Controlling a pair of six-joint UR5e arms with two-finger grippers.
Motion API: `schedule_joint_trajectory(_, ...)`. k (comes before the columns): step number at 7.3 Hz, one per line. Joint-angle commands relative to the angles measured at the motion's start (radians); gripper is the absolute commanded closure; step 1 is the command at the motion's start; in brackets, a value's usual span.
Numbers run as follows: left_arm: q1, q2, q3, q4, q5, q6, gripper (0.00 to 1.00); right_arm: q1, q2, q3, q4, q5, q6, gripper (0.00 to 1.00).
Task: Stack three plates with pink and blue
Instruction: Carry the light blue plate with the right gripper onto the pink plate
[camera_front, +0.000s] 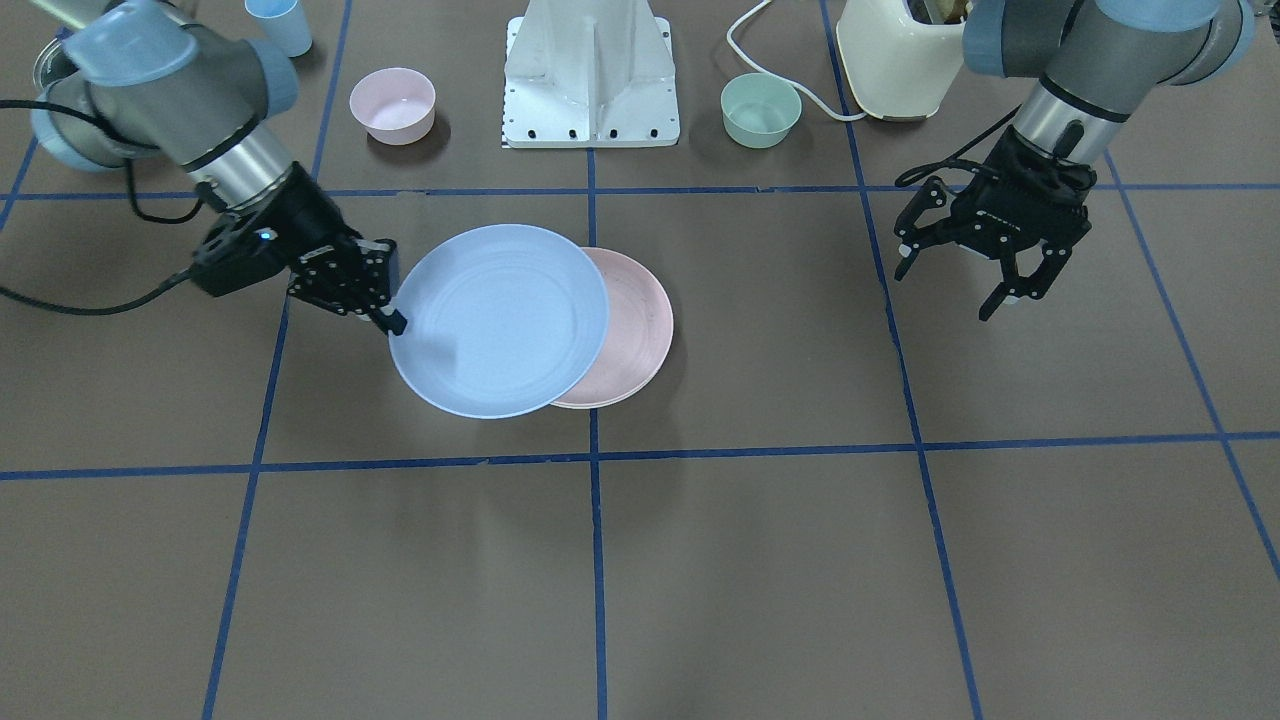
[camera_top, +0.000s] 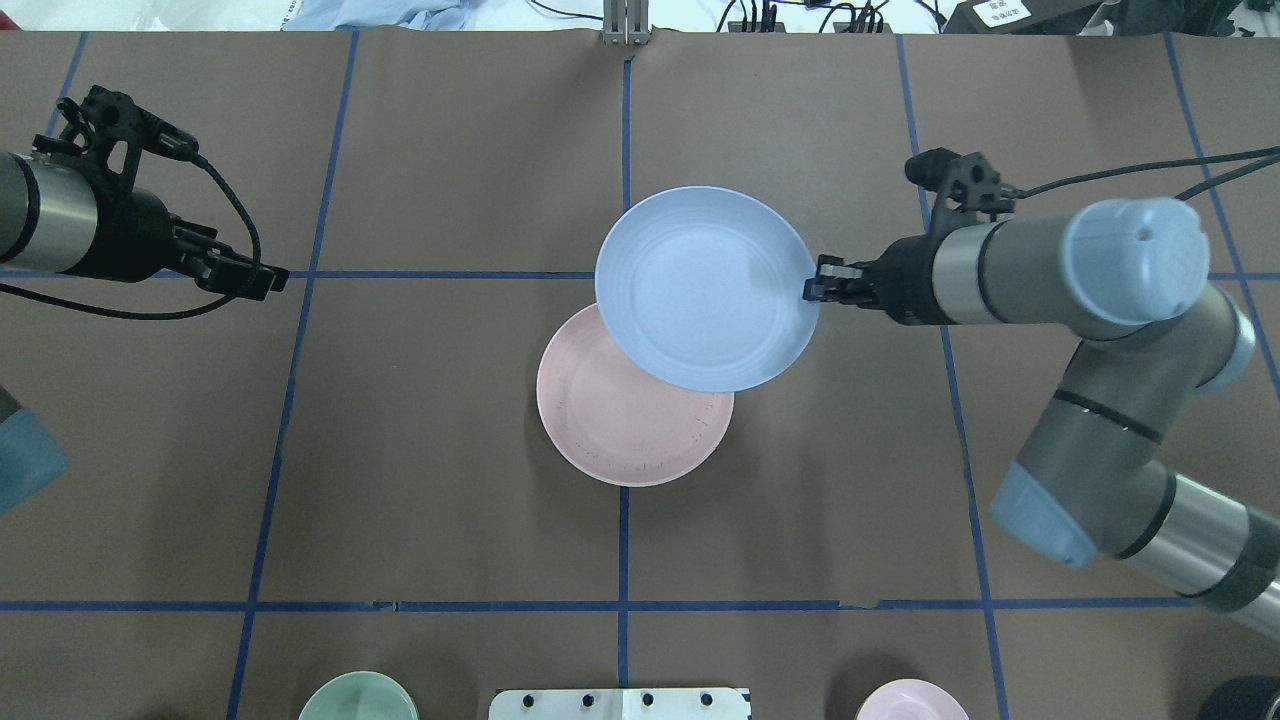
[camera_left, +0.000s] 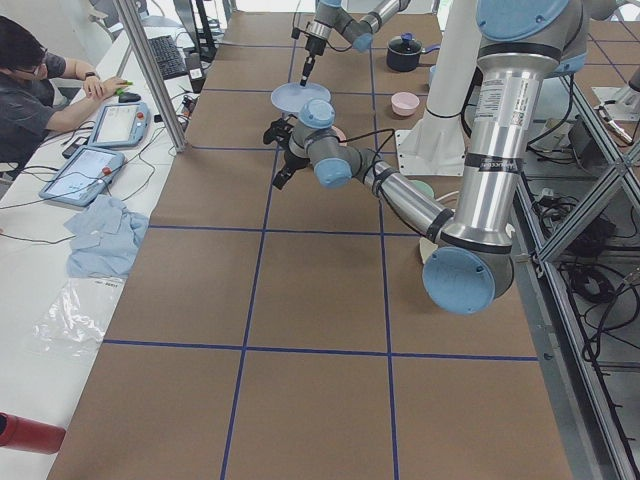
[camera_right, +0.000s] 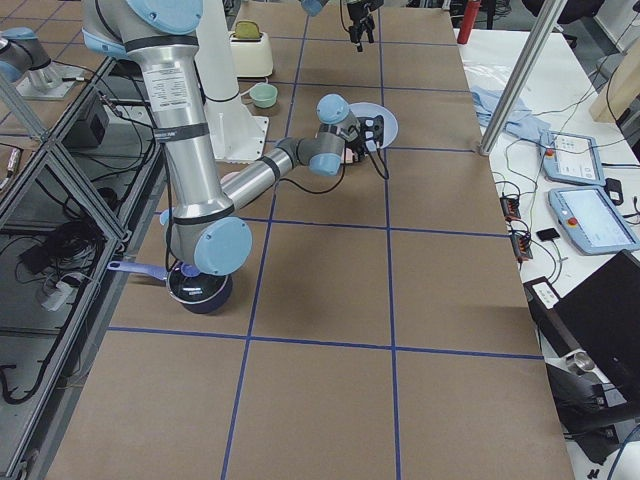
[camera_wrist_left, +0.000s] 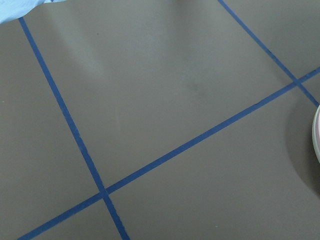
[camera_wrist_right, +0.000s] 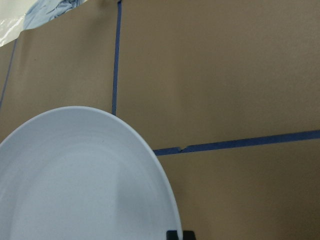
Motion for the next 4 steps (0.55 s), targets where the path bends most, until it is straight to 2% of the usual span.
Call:
schedule_joint_trajectory(1,0.001,0.000,0.001,-0.002,0.000,0.000,0.00,-0.175,0.084,0.022,-0.222,-0.197,0.052,1.00)
schedule_joint_trajectory(4,0.001,-0.002,0.003,-0.002,0.000,0.000,0.00,-0.195,0.084,-0.019,-0.226,-0.216,0.054,1.00)
